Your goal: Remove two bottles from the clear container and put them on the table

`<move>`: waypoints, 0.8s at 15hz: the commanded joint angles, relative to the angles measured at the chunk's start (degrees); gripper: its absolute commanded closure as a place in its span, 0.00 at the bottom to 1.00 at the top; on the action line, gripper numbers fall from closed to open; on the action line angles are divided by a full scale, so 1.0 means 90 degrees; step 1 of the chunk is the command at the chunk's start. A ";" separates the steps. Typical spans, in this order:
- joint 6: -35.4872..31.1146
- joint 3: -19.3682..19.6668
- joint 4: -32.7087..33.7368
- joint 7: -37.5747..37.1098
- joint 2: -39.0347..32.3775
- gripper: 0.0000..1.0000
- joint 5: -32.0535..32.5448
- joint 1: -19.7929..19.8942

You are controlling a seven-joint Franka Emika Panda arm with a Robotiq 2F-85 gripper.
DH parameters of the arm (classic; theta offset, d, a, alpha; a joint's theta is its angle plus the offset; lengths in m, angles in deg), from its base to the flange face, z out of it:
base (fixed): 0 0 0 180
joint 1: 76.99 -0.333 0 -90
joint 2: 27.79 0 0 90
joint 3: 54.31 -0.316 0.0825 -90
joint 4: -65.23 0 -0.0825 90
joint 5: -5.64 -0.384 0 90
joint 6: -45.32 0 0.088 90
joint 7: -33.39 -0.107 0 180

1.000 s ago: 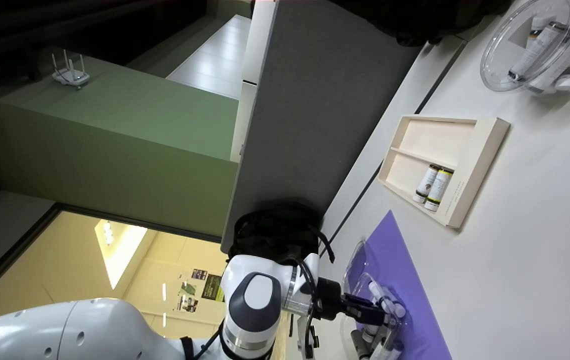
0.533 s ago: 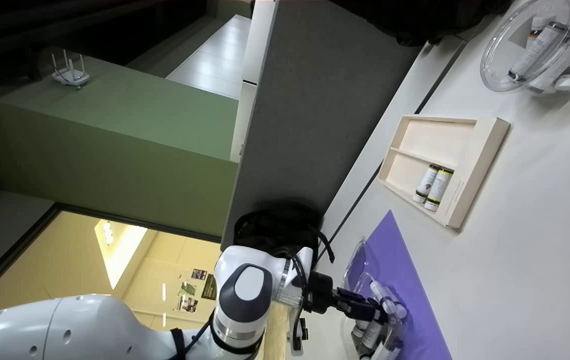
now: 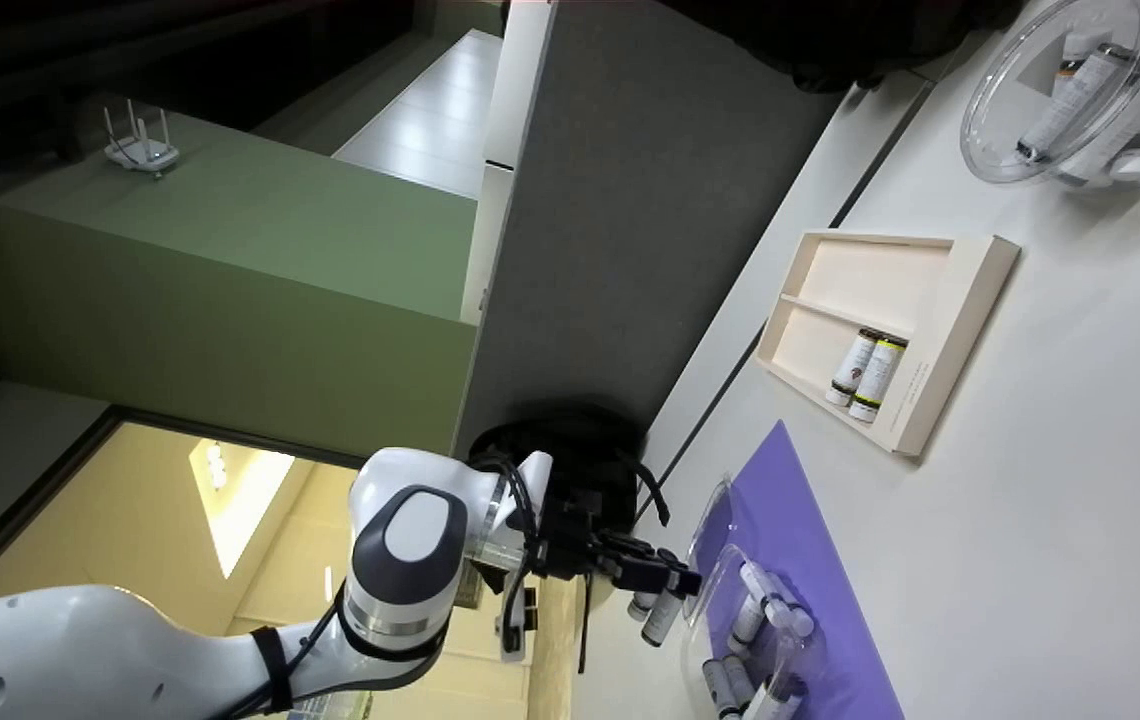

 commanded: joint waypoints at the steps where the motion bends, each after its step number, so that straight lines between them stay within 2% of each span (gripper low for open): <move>1: -0.0018 0.0143 -0.0136 -0.0315 0.0389 0.88 0.0356 0.0236; 7: -0.0838 0.0769 -0.0440 -0.0719 0.0090 0.88 0.1155 0.0675; 12: -0.2022 0.1449 -0.0700 -0.1254 -0.0613 0.88 0.1592 0.0583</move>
